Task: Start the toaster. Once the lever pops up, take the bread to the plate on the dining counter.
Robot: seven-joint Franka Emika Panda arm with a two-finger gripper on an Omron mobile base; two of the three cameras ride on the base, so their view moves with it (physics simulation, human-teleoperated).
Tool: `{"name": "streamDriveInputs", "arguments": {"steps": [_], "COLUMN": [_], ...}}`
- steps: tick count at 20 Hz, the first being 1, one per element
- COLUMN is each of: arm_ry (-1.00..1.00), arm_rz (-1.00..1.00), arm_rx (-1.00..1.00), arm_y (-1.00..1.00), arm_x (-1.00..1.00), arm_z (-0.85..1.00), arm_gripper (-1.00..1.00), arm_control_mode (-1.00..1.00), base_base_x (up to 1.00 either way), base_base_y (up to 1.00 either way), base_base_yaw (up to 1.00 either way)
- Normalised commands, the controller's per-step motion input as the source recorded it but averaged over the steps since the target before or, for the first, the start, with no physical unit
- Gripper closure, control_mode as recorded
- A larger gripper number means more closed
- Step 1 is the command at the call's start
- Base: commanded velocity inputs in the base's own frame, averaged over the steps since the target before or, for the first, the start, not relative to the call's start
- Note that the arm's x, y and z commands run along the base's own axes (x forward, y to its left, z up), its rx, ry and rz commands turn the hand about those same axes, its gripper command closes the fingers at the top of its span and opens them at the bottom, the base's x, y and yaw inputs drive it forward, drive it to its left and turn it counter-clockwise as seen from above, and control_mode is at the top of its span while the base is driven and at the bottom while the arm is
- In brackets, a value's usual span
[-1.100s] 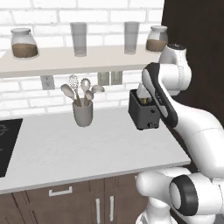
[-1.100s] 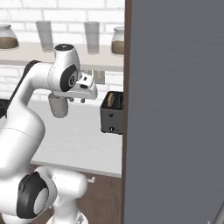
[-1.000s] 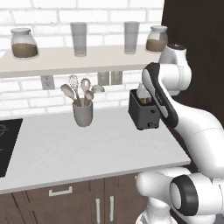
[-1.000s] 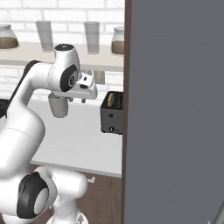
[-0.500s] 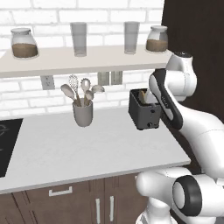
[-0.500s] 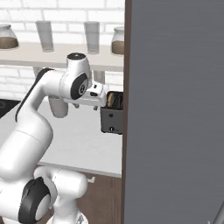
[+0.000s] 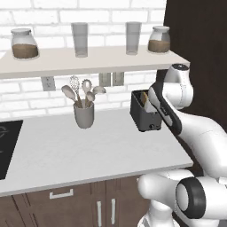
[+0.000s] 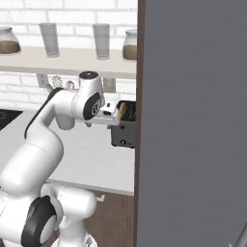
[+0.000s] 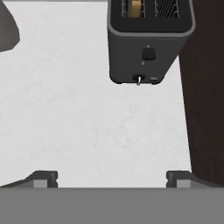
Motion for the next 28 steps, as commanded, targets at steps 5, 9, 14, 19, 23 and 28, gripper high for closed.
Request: {"name": "streamDriveInputs", "arguments": {"steps": [5,9,14,19,23,28], "arm_ry": [-0.01,0.00,0.00,0.00,0.00,0.00], "arm_rz": [0.00,0.00,0.00,0.00,0.00,0.00], "arm_rx": [0.00,0.00,0.00,0.00,0.00,0.00], "arm_y": [0.00,0.00,-0.04,-0.10,-0.06,-0.04], "arm_x": [0.21,0.19,0.16,0.16,0.19,0.34], "arm_z": [-0.30,-0.09,-0.01,-0.07,-0.16,-0.15], "arm_gripper": [-1.00,-1.00,-1.00,-1.00,-1.00,-1.00], "arm_control_mode": [-1.00,-1.00,-1.00,-1.00,-1.00,-1.00], "base_base_x": [0.00,0.00,0.00,0.00,0.00,0.00], "base_base_y": [0.00,0.00,0.00,0.00,0.00,0.00], "base_base_yaw": [0.00,0.00,0.00,0.00,0.00,0.00]}}
